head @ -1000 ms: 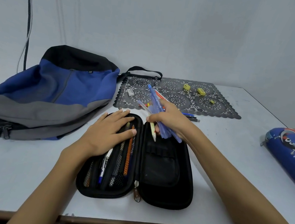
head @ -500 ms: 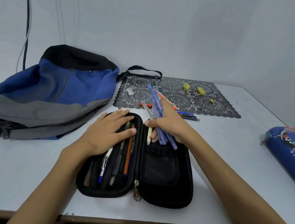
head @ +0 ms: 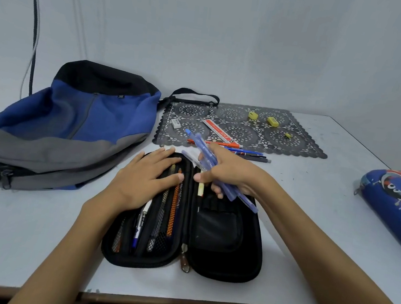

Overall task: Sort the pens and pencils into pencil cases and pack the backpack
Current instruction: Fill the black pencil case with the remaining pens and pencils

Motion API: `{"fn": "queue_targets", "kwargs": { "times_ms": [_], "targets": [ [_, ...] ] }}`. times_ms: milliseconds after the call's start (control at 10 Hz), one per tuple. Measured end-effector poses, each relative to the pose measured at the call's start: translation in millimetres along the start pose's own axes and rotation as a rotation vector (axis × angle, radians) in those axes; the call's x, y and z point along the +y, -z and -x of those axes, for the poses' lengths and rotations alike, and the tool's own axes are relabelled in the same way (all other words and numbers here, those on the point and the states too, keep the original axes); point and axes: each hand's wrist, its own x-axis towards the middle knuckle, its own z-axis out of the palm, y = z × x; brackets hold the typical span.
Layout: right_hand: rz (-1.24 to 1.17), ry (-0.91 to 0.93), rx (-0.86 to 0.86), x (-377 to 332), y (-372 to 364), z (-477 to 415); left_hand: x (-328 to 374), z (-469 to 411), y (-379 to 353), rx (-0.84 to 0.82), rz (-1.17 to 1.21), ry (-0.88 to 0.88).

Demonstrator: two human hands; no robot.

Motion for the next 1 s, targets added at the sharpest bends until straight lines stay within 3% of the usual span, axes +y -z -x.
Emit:
{"fn": "queue_targets", "kwargs": {
  "times_ms": [200,300,400,500,1000],
  "targets": [
    [-0.046,-0.039,-0.12,-1.2,7.5,5.0,-0.5,-1.2,-0.8,0.002,0.004,-0.007],
    [-0.099,-0.002,-0.027,-2.8,17.4,4.9,-0.9,-0.1,-0.9,0.014,0.026,0.006],
    [-0.155,0.06,0.272,-1.2,21.0,-3.5,0.3,0.5,-0.6,0.013,0.019,0.007],
    [-0.084,0.094,0.376,-1.0,15.4,-10.8,0.6,0.6,0.0,0.009,0.019,0.008],
    [0.094,0.108,0.25,0.4,9.5,-13.0,2.3,-0.4,0.6,-0.002,-0.003,0.011]
  ]
}}
